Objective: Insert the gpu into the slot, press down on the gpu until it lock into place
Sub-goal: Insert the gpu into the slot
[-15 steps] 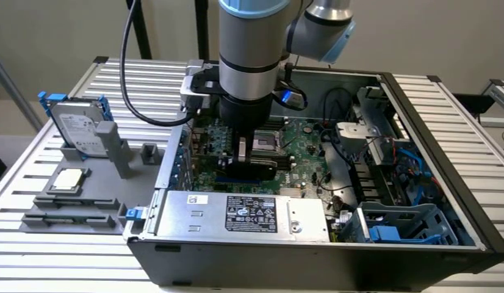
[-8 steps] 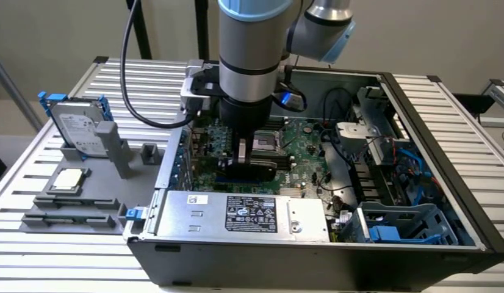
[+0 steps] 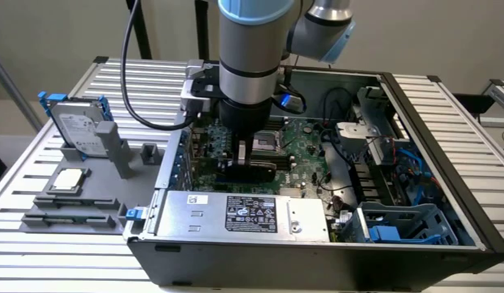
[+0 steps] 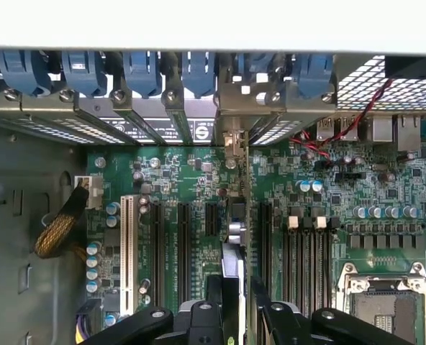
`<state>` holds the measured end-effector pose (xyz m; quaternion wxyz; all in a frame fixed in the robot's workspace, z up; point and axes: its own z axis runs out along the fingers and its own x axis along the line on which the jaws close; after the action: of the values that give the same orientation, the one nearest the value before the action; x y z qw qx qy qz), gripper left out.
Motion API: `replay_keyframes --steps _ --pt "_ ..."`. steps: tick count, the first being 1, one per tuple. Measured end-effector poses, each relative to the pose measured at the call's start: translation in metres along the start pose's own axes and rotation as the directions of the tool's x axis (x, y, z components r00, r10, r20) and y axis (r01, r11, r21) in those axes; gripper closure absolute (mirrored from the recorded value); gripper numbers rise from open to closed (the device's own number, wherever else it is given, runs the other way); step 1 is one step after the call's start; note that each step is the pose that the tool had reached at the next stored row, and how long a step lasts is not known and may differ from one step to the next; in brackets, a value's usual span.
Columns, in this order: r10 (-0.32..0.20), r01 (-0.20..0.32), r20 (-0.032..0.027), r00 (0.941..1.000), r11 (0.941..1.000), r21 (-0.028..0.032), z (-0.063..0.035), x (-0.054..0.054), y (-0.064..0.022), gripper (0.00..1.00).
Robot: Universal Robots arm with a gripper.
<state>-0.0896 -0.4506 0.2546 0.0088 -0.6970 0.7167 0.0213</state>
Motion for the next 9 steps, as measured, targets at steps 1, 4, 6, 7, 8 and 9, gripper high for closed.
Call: replay_keyframes --steps 1,4,6,7,8,9 --pt "0.000 0.000 0.0003 1.0000 1.0000 -0.0002 0.0006 0.0000 -0.0001 0.74" --pt "-0.002 0.002 0.0001 1.0000 1.0000 -0.0015 0.0019 0.0003 -0.0002 0.74" --pt "-0.002 0.002 0.0000 1.0000 1.0000 -0.0020 0.0026 0.0006 -0.0001 0.74" --pt "-0.003 0.003 0.0004 1.0000 1.0000 -0.0019 0.0032 0.0007 -0.0001 0.74" --pt "-0.003 0.003 0.0001 1.0000 1.0000 -0.0021 0.0037 0.0009 -0.0002 0.74" --pt "-0.004 0.004 -0.0001 1.0000 1.0000 -0.0021 0.0041 0.0011 -0.0001 0.74"
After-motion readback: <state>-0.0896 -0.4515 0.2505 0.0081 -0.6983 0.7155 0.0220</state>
